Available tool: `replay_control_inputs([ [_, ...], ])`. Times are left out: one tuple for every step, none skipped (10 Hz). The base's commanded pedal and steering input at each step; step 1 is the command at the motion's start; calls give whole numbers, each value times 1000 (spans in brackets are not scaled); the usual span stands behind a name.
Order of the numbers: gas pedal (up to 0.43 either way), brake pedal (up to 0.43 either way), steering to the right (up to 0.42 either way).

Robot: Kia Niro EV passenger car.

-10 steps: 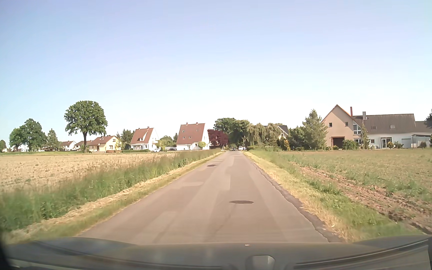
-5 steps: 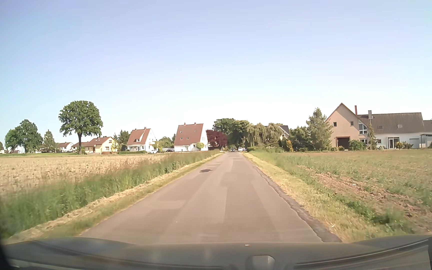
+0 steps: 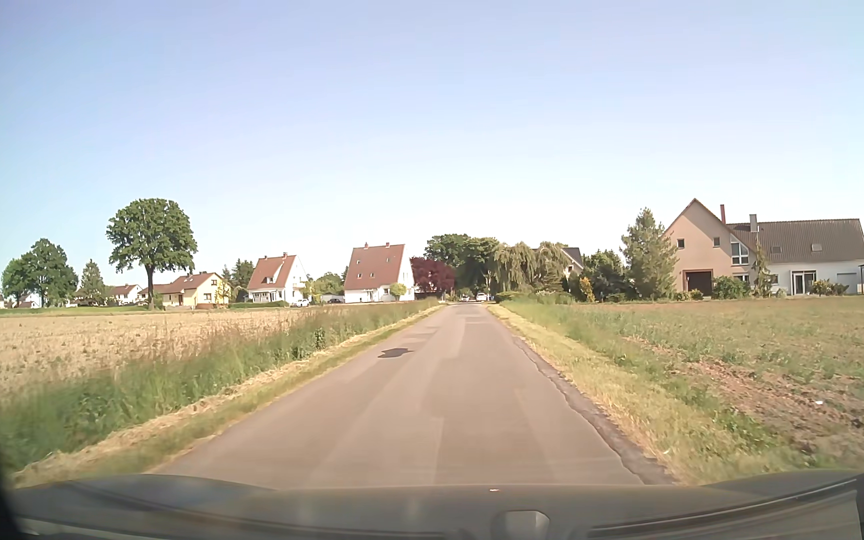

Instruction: Follow the waypoints while adhering to traffic rules and regulations

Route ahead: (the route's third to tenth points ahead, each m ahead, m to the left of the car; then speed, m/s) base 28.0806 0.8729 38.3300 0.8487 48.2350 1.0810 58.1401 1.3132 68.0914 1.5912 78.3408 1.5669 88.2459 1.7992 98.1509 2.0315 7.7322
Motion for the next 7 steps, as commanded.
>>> replay_control_inputs([
  [138,6,-4],
  [138,6,-1],
  [138,6,1],
  [138,6,1],
  [138,6,1],
  [138,6,2],
  [138,6,3],
])
